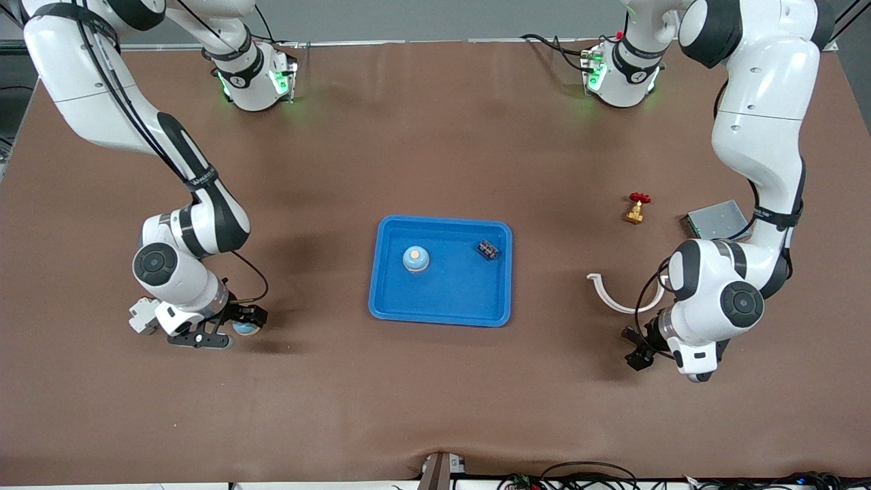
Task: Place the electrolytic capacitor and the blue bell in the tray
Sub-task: 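Grasp the second capacitor with the left gripper while the right gripper grasps the bell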
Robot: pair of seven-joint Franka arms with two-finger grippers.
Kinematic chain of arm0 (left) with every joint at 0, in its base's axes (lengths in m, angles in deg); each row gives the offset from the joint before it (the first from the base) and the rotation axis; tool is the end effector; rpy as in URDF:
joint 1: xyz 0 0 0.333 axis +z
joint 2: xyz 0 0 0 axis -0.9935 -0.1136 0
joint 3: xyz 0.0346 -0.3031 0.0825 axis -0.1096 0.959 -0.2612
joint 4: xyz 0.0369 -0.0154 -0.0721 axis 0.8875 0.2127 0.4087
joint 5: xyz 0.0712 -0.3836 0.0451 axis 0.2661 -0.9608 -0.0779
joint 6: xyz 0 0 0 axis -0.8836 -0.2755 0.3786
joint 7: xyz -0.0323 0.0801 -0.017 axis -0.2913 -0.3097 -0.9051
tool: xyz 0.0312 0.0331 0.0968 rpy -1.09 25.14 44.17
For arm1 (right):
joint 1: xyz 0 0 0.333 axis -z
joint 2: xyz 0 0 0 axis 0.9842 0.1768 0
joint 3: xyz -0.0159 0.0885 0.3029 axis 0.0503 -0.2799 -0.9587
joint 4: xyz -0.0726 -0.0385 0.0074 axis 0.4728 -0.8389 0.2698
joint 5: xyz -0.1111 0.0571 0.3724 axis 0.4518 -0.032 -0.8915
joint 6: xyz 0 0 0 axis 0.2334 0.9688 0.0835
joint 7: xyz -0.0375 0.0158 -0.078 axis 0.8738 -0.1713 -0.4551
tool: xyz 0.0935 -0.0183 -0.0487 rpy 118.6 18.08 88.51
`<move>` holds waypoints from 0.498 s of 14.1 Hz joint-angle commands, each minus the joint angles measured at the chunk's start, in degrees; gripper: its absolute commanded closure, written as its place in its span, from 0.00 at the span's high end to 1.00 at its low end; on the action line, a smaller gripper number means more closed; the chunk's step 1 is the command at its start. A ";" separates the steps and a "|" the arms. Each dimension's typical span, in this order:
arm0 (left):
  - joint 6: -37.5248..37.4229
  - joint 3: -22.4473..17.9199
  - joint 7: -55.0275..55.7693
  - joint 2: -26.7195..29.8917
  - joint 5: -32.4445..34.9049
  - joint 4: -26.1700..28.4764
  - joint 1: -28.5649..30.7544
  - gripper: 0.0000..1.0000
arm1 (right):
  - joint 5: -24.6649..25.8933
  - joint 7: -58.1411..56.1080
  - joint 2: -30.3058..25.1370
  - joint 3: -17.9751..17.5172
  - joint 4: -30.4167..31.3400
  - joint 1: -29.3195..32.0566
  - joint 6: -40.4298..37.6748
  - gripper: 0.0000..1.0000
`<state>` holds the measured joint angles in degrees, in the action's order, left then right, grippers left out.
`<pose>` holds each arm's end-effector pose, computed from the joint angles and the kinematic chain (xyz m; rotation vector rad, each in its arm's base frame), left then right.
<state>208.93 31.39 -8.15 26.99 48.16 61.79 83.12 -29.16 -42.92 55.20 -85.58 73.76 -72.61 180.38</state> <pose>0.7265 -0.0697 0.1962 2.7419 1.3249 0.0630 0.6659 0.0683 0.1980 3.1153 -0.1017 0.1721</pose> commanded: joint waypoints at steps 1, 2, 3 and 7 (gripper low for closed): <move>2.00 -0.19 2.63 -0.20 0.82 0.09 -0.43 1.00 | -0.43 -0.82 -0.53 -1.31 1.41 1.67 0.84 1.00; 2.09 -0.19 2.72 -0.21 0.82 0.09 -0.43 1.00 | -0.34 -0.82 -0.53 -1.31 1.41 1.67 1.02 1.00; 2.09 -0.19 2.81 -0.29 0.82 0.09 -0.43 1.00 | -0.34 -0.82 -0.45 -1.23 1.32 1.58 1.19 1.00; 2.18 -0.19 2.72 -0.21 0.91 0.18 -0.96 1.00 | -0.25 -0.91 0.08 -1.22 1.32 1.76 1.63 1.00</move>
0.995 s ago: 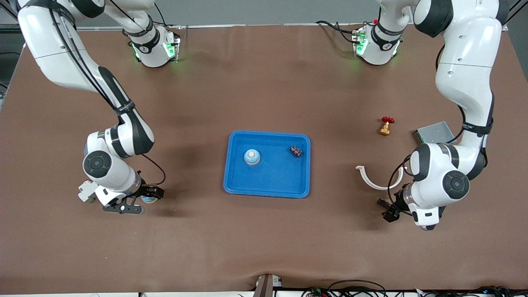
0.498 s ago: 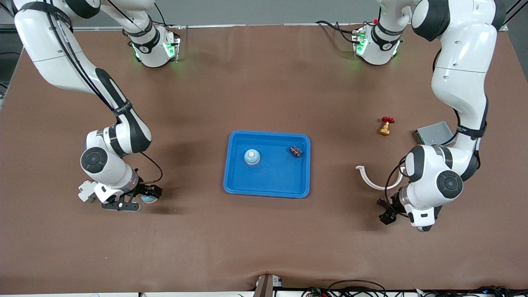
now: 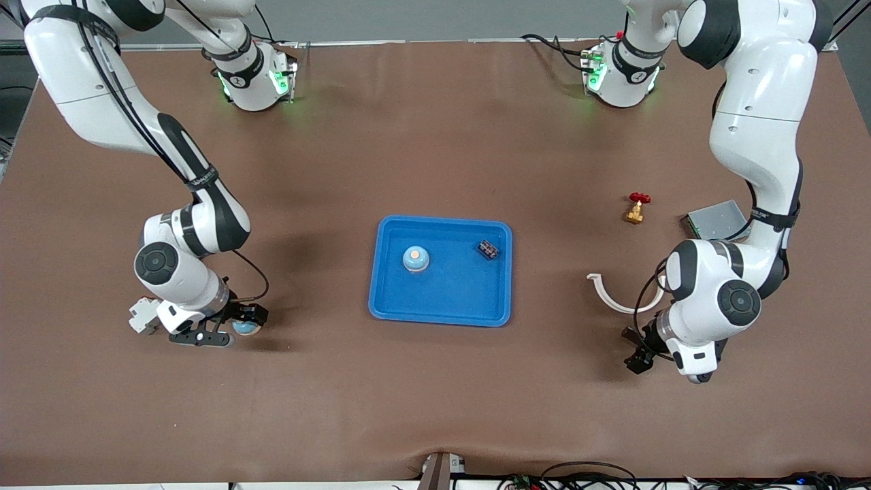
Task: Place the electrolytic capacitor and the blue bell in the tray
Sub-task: 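Grasp the second capacitor with the left gripper while the right gripper grasps the bell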
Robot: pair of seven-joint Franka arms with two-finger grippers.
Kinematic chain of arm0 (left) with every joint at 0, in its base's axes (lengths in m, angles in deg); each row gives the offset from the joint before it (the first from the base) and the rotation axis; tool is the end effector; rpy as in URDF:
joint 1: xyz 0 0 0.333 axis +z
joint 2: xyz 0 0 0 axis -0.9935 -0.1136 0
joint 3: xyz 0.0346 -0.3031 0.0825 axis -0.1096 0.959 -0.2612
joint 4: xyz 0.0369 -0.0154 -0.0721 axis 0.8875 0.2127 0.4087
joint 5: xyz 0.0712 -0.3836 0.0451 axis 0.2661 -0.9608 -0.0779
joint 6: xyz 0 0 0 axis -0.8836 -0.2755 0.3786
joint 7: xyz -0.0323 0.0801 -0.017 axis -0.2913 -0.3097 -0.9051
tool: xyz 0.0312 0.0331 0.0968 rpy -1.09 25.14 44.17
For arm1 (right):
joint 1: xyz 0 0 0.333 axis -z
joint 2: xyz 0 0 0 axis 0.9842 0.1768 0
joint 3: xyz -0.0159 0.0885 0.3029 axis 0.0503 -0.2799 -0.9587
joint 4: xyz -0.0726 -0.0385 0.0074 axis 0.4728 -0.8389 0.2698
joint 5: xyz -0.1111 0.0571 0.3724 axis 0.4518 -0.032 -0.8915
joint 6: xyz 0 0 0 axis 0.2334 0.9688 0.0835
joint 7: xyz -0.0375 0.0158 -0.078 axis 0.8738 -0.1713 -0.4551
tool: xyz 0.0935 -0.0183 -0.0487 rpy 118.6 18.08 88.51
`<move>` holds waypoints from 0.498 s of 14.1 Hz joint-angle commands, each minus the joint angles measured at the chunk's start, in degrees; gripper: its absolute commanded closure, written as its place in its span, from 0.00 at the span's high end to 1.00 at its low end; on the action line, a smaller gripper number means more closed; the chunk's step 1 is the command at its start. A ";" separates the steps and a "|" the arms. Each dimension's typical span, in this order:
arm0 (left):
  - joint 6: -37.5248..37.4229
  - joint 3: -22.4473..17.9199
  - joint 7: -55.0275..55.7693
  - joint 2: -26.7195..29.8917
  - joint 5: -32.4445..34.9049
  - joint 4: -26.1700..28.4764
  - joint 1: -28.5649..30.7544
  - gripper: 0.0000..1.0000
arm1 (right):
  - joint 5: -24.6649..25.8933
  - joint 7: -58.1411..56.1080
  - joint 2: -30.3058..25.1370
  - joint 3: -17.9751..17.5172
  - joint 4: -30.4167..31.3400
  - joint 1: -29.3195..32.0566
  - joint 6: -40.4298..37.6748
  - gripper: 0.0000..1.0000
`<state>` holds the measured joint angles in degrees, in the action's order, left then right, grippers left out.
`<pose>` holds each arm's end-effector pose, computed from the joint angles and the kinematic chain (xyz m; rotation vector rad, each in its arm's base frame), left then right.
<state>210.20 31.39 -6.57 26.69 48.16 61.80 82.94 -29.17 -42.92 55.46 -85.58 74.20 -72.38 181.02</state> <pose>0.7277 -0.0721 0.1945 2.7156 1.3548 0.0817 0.6639 0.0664 0.1930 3.1186 -0.1058 0.1698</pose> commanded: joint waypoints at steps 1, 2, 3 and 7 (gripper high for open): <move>0.56 -0.19 1.15 0.44 0.91 0.35 -0.69 1.00 | -0.25 -0.91 -0.18 -1.23 0.79 1.53 1.00 0.99; -0.40 -0.19 1.06 0.79 0.91 0.35 -0.69 1.00 | -0.25 -0.91 -0.18 -1.23 0.79 1.44 1.00 0.87; -0.76 -0.28 1.06 0.70 0.91 0.35 -0.95 1.00 | -0.25 -0.91 -0.18 -1.23 0.79 1.35 1.00 0.74; -0.76 -0.19 1.06 0.44 0.91 0.35 -0.60 1.00 | -0.16 -0.91 -0.09 -1.23 0.88 1.35 1.00 0.41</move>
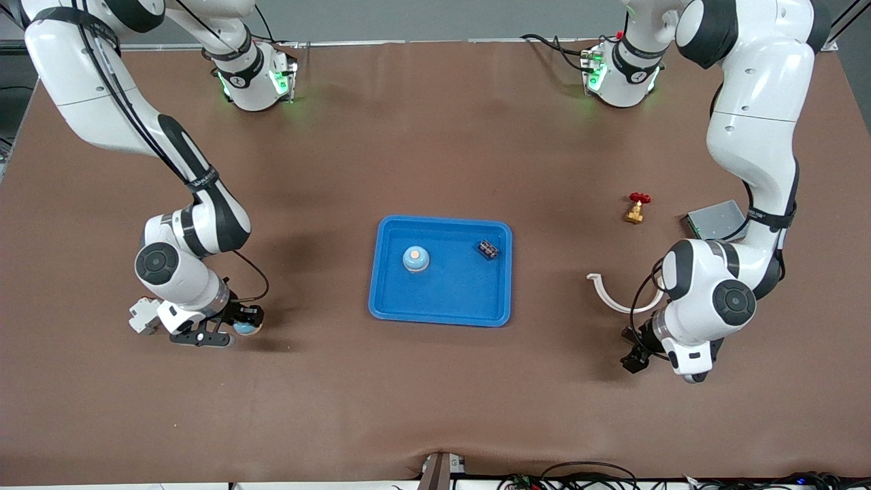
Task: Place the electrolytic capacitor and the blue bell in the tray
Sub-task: 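Grasp the second capacitor with the left gripper while the right gripper grasps the bell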
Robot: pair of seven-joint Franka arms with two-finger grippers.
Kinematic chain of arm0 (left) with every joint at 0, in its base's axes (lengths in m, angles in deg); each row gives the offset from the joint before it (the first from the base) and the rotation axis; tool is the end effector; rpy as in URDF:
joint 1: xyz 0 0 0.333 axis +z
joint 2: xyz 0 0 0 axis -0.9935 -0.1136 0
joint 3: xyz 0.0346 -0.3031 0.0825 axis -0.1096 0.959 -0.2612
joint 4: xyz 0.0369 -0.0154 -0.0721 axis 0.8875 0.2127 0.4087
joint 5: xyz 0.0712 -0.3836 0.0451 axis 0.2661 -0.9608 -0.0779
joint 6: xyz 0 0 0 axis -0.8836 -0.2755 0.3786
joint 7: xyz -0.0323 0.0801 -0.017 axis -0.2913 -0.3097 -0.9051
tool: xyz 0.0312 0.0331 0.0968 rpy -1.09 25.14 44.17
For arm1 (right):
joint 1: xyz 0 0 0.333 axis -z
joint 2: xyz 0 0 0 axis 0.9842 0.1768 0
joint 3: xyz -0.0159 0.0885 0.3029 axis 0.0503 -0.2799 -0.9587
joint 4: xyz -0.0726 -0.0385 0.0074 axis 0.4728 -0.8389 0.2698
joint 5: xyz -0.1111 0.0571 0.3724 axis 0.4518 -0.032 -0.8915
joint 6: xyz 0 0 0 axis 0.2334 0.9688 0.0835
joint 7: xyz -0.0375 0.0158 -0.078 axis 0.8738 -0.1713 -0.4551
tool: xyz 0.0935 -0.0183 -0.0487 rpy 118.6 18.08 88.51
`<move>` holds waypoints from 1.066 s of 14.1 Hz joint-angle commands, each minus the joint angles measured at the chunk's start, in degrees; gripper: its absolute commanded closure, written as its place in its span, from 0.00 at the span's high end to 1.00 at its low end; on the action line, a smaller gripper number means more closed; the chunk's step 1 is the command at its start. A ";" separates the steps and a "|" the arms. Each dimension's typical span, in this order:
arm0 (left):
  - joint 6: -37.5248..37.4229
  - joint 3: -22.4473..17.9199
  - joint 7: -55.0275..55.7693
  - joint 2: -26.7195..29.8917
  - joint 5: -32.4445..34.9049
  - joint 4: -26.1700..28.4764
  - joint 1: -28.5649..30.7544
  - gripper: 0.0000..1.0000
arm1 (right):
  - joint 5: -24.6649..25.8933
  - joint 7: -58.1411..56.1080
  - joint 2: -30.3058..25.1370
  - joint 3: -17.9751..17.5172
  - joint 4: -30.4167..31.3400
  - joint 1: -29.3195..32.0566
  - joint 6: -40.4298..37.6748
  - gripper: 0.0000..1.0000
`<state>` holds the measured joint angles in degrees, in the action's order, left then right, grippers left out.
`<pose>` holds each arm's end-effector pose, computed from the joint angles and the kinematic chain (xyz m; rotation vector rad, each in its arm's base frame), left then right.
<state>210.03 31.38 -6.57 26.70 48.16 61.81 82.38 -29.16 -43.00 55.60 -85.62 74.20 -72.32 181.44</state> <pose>0.7267 -0.0790 0.1942 2.7236 1.3422 0.0773 0.6643 0.0665 0.1922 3.1212 -0.1041 0.1770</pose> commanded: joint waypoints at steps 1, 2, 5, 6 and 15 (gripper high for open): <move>-0.43 -0.18 1.06 0.26 0.91 0.34 -0.22 1.00 | -0.16 -0.83 -0.22 -1.19 0.88 1.21 0.57 0.19; -0.16 -0.27 1.15 0.00 0.91 0.34 -0.40 1.00 | -0.25 -0.66 -0.22 -1.19 0.80 1.12 0.57 0.00; 0.02 -0.27 1.15 -0.18 1.00 0.43 -0.40 0.96 | -0.34 -0.13 -0.57 -1.28 0.54 0.59 -0.30 0.00; 0.02 -0.27 1.15 -0.18 1.00 0.43 -0.31 0.81 | -0.34 0.39 -0.84 -1.45 0.45 0.16 -0.83 0.00; 0.02 -0.18 0.53 0.08 0.91 0.25 0.22 0.00 | -0.34 21.46 -1.37 -11.21 -8.24 -3.52 -17.17 0.00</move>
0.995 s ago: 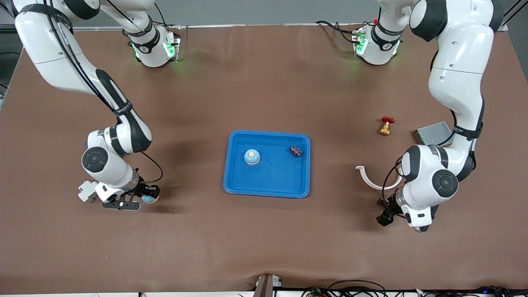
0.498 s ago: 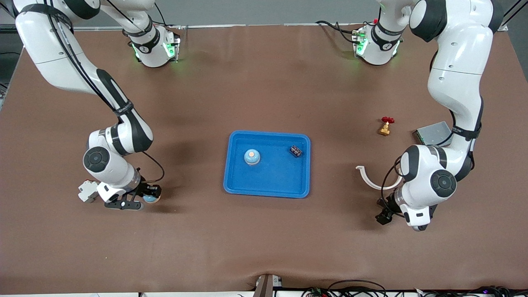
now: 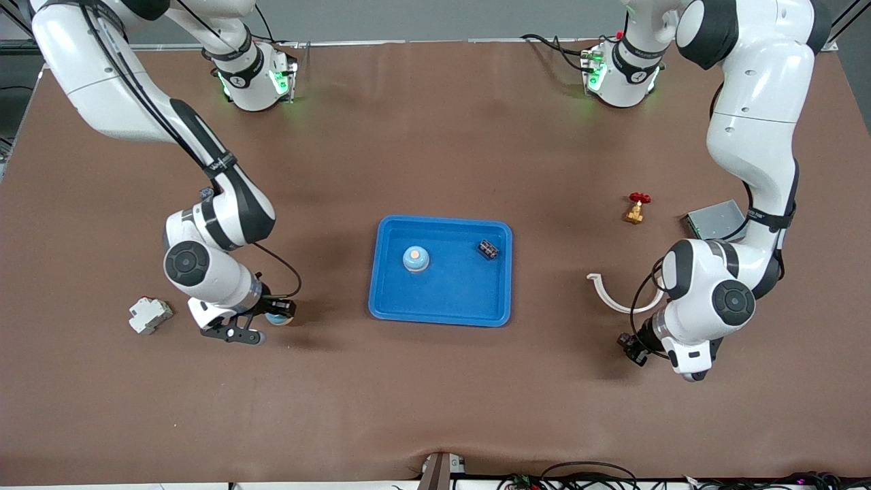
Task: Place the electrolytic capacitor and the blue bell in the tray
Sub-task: 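Grasp the second capacitor with the left gripper while the right gripper grasps the bell, then lower the capacitor into the tray while the right gripper lowers the bell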
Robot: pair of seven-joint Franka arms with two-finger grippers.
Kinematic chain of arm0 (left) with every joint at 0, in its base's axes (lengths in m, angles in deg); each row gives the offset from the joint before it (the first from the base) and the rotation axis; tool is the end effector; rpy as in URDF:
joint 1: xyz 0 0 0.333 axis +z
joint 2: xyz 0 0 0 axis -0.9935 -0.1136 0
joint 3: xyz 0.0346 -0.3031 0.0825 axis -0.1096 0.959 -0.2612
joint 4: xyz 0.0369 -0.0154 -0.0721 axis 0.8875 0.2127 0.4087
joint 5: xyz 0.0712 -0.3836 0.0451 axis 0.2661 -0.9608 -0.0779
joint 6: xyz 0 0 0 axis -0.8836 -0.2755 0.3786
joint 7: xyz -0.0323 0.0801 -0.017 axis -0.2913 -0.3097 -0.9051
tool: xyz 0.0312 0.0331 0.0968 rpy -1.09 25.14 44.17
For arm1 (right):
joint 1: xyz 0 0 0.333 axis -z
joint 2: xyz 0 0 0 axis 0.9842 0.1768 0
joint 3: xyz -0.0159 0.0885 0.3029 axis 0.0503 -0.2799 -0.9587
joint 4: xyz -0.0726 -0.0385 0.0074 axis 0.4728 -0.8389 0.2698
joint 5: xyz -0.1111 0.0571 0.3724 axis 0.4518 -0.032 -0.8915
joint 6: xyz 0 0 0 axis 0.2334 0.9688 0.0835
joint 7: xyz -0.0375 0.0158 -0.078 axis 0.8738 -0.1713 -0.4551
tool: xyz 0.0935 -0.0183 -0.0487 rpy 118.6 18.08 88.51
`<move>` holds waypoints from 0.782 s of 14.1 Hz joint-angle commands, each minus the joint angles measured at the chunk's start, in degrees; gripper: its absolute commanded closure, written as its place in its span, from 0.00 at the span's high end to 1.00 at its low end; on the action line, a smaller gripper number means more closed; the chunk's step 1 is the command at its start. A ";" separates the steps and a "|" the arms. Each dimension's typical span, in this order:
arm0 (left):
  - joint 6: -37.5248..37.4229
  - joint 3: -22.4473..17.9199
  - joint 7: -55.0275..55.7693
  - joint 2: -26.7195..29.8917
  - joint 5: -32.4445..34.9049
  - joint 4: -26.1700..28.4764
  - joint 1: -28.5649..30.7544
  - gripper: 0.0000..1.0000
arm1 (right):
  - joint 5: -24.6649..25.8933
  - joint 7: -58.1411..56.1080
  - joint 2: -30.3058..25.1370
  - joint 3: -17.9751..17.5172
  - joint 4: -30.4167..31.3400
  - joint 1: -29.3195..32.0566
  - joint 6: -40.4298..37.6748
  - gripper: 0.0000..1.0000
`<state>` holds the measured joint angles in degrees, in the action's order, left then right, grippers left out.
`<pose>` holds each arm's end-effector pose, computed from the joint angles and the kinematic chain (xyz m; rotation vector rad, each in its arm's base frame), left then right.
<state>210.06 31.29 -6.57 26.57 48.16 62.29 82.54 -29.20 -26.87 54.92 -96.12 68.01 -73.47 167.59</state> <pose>0.7242 -0.0762 0.1889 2.7271 1.3498 0.0653 0.6605 0.1744 0.2443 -3.0901 0.3305 -0.0195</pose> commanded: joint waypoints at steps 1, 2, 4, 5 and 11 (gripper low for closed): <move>-0.28 -0.09 -0.34 0.48 1.00 -0.41 0.67 0.00 | -0.31 8.15 -0.69 -0.71 -3.72 -4.57 -5.07 0.00; -0.72 0.00 -1.48 0.91 1.00 -0.50 1.55 0.00 | -0.31 11.05 -0.69 -0.71 -5.22 -6.16 -6.39 0.00; -5.17 -0.09 -2.46 2.32 1.08 -0.93 1.73 0.00 | -0.13 16.77 -0.42 -0.53 -7.25 -9.85 -7.02 0.00; -7.64 0.00 -2.63 3.63 1.09 -0.94 1.65 0.00 | -0.13 18.97 -0.42 -0.53 -7.43 -10.99 -7.02 0.00; -21.43 0.88 -0.10 11.37 -0.06 -3.04 -1.15 0.00 | 0.92 31.46 0.63 0.26 -8.74 -17.76 -6.14 0.00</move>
<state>193.85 32.28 -8.53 34.80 48.16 59.63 83.18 -29.15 1.01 54.71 -96.83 60.99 -89.12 161.63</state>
